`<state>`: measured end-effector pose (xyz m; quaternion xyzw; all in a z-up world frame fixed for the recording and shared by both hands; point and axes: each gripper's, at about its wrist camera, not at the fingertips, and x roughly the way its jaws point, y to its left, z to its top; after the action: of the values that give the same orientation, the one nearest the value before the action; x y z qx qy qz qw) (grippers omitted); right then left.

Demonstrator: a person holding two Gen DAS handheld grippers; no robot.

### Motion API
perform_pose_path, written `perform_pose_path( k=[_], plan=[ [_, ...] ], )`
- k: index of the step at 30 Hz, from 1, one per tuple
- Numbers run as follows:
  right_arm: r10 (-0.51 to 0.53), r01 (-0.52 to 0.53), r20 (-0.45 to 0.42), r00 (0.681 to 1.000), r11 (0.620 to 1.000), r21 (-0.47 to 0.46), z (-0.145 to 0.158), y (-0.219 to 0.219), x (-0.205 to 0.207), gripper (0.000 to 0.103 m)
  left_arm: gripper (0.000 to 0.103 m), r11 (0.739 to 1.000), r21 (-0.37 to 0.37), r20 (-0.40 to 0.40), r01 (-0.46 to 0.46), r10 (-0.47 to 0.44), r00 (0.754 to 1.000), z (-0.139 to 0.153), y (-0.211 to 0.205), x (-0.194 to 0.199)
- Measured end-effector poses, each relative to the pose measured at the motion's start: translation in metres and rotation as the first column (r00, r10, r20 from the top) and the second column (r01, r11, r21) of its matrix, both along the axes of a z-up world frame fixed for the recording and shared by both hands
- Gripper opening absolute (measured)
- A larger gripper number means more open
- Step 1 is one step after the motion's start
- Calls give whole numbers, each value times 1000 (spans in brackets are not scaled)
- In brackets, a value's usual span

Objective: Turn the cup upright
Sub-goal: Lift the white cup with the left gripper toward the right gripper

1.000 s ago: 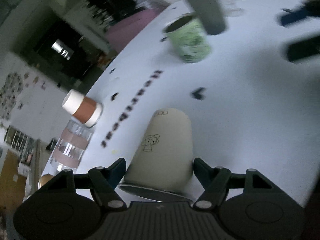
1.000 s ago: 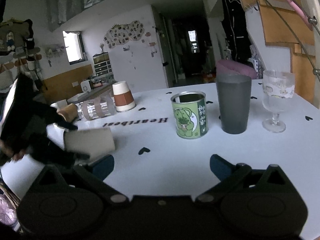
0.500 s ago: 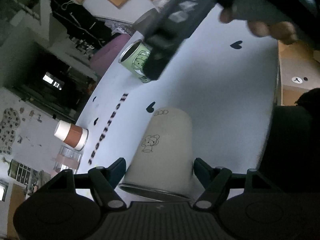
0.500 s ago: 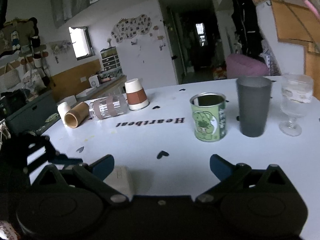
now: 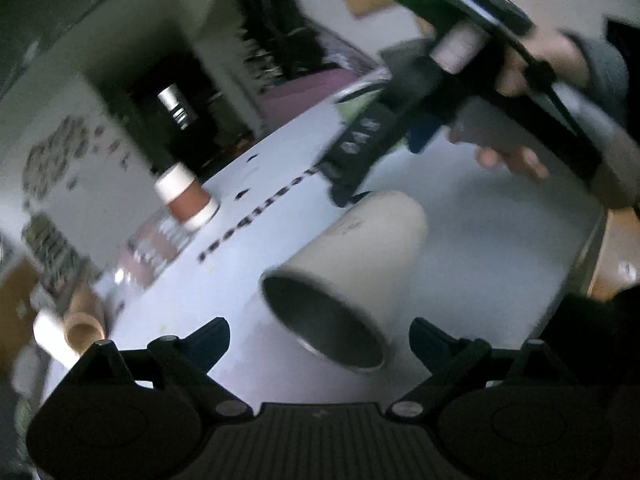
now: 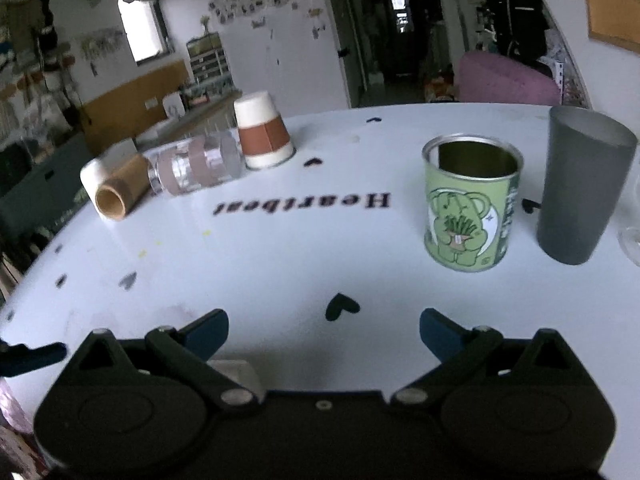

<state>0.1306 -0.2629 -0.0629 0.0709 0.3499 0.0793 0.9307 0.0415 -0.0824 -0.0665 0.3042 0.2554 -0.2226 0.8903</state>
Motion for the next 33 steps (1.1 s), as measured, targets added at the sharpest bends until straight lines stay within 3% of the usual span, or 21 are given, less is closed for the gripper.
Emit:
perform_pose_path(
  k=[6,12,20,28,33],
  plan=[
    [0,0,-2,1000,1000,-32,-3,1,-6,103,97,976,-172,-72,-132,121,990,-4,26,11],
    [-20,19,-15,1000,998,-59,-2,-11,-26,103,96,927,-294,-133,-235,203,970,-6,43,24],
    [7,-7,-33,999,1000,-11,-3,-11,-57,103,96,904,-333,-158,-269,227,961,-7,46,38],
    [60,-60,-62,996,998,0,-5,1,-60,102,96,855,-389,-198,-342,285,938,-8,62,42],
    [76,-70,-64,995,993,91,-2,-3,-56,102,96,815,-450,-217,-364,295,930,-2,74,37]
  ],
)
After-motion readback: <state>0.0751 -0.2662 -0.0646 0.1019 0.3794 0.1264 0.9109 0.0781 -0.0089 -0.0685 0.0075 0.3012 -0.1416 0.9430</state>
